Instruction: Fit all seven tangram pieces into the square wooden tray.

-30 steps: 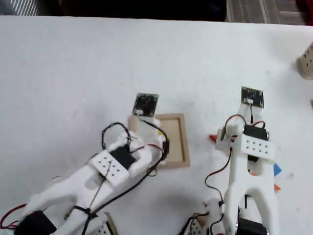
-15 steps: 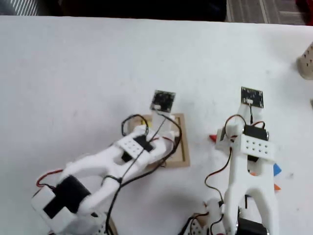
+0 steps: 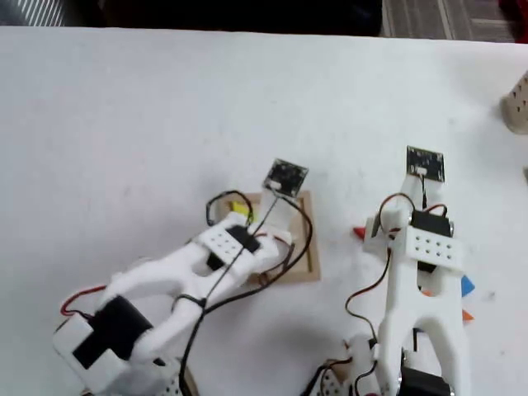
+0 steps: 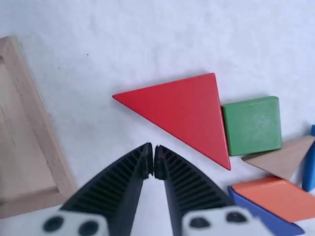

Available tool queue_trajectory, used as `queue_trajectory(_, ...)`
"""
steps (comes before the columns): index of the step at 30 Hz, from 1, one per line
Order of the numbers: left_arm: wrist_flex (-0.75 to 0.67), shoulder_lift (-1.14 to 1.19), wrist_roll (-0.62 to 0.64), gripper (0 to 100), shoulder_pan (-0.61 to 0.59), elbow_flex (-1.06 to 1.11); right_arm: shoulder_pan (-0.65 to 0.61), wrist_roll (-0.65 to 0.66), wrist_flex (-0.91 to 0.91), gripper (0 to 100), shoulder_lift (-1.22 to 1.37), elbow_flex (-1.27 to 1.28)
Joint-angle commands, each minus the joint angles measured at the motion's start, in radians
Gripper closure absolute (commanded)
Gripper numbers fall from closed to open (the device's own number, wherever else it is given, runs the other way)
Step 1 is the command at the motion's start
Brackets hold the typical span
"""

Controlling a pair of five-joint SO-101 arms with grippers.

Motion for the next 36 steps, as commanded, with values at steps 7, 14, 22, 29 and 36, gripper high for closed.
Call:
queue_trajectory(7,0.172,-0.031,-0.018,98,-0.022,-0.044,0.004,0.017,-0.030,98.1,0.001,-0.005)
queue_trajectory(14,0.193,-0.053,-0.012,98,-0.094,-0.041,0.004,0.017,-0.030,98.1,0.001,-0.005)
queue_trajectory(22,0.354,-0.297,-0.017,98,-0.205,0.026,0.002,0.018,-0.030,98.1,0.001,-0.005)
queue_trajectory(29,0.261,-0.627,-0.011,98,-0.295,0.204,0.002,0.018,-0.065,98.1,0.001,0.017)
queue_trajectory(36,0.150,-0.714,-0.006,98,-0.254,0.319,0.001,0.018,-0.065,98.1,0.001,0.021)
